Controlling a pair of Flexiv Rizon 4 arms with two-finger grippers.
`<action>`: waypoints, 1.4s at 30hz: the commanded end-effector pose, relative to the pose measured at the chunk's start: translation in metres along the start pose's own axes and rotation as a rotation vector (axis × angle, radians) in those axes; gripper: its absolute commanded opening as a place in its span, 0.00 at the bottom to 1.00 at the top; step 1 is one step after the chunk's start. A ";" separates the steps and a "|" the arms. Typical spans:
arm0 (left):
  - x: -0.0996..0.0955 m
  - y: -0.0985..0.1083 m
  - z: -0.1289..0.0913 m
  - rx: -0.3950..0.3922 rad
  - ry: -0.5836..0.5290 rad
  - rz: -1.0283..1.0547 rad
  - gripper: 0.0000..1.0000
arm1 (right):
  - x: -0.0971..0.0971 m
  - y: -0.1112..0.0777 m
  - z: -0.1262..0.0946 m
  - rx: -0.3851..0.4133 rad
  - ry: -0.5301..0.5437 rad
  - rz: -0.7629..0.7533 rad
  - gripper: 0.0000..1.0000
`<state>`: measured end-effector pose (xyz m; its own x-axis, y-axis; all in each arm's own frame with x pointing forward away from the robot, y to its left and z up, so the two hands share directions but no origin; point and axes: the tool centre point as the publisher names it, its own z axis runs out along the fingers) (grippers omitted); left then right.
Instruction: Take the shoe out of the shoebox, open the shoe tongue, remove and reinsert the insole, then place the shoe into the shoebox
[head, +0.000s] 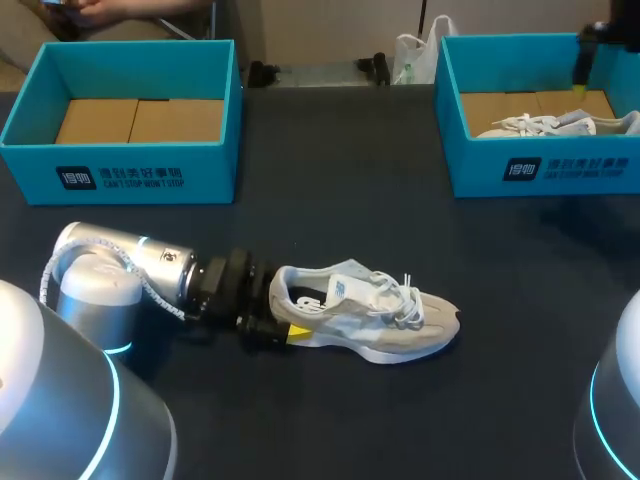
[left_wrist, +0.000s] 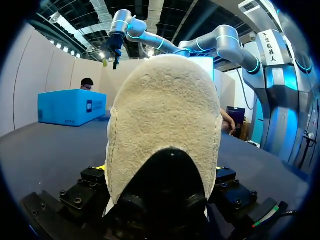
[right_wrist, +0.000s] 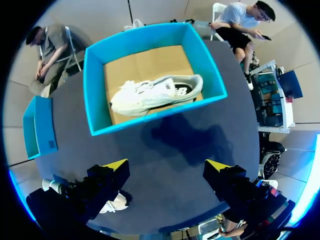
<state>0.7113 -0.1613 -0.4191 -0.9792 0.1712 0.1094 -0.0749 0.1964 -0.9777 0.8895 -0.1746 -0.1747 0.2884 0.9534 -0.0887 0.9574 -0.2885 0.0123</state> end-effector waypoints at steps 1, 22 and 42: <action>-0.001 -0.001 0.000 -0.002 -0.001 0.000 0.00 | 0.030 -0.033 -0.003 -0.040 -0.016 0.004 1.00; -0.001 -0.001 0.000 -0.002 -0.001 0.000 0.00 | 0.091 -0.083 -0.003 -0.060 -0.009 0.021 1.00; -0.001 -0.001 0.000 -0.002 -0.001 0.000 0.00 | 0.168 -0.206 0.015 -0.015 0.043 0.050 1.00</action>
<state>0.7114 -0.1614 -0.4191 -0.9792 0.1711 0.1093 -0.0748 0.1963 -0.9777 0.7414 0.0483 -0.2052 0.3368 0.9398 -0.0580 0.9415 -0.3354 0.0326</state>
